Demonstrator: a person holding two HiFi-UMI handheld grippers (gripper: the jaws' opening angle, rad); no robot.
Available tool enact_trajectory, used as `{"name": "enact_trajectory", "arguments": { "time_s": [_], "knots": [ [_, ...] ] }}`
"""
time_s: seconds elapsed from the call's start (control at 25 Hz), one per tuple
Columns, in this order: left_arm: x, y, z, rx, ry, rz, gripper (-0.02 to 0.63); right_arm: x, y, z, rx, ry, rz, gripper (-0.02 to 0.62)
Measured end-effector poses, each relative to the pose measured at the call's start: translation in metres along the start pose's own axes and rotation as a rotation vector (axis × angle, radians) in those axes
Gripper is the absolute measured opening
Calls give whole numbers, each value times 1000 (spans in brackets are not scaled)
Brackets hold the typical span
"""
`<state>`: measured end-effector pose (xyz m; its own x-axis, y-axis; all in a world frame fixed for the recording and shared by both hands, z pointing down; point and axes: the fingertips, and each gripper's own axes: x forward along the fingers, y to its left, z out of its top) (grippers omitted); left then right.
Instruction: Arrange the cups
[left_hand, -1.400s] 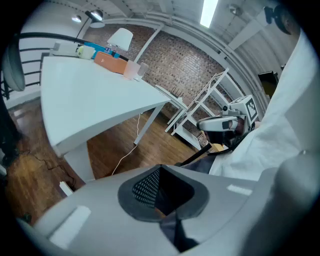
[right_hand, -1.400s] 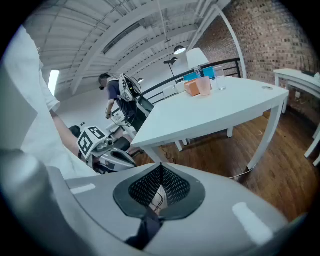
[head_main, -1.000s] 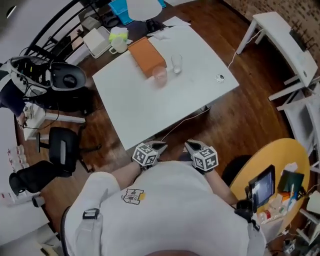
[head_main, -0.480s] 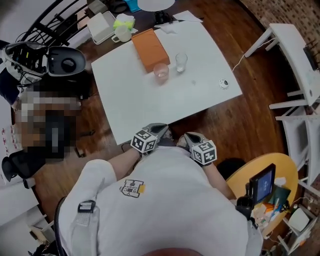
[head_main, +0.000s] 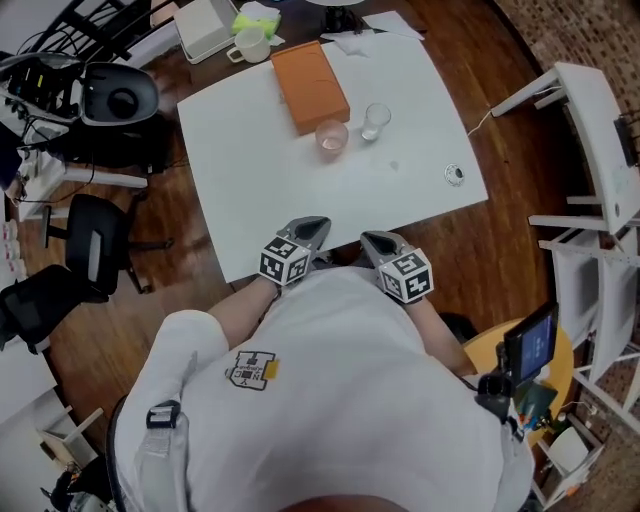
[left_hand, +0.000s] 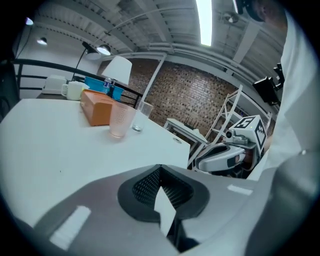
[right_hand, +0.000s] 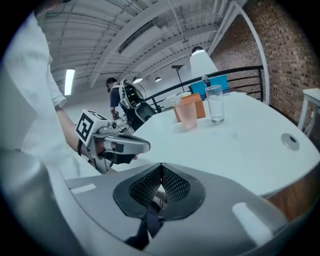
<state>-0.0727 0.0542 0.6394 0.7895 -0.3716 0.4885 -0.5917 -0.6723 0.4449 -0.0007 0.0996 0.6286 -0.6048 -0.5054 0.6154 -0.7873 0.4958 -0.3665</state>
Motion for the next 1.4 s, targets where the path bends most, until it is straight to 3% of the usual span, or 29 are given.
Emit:
{"name": "enact_trajectory", "arguments": {
  "time_s": [0.16, 0.44, 0.56, 0.72, 1.0, 1.24, 1.4],
  "knots": [
    [13, 21, 20, -34, -64, 120, 0, 5, -26, 21, -60, 12, 41, 0],
    [47, 52, 62, 3, -165, 373, 0, 4, -82, 58, -170, 47, 116, 0],
    [61, 64, 70, 40, -180, 441, 0, 4, -103, 65, -190, 60, 134, 0],
    [74, 74, 68, 58, -179, 501, 76, 3, -125, 70, -209, 72, 139, 0],
    [83, 98, 80, 90, -203, 599, 321, 1, -144, 72, -236, 100, 156, 0],
    [102, 111, 104, 151, -210, 597, 431, 1, -149, 68, -243, 124, 163, 0],
    [111, 119, 121, 179, -197, 604, 448, 3, -155, 67, -243, 131, 155, 0]
  ]
}}
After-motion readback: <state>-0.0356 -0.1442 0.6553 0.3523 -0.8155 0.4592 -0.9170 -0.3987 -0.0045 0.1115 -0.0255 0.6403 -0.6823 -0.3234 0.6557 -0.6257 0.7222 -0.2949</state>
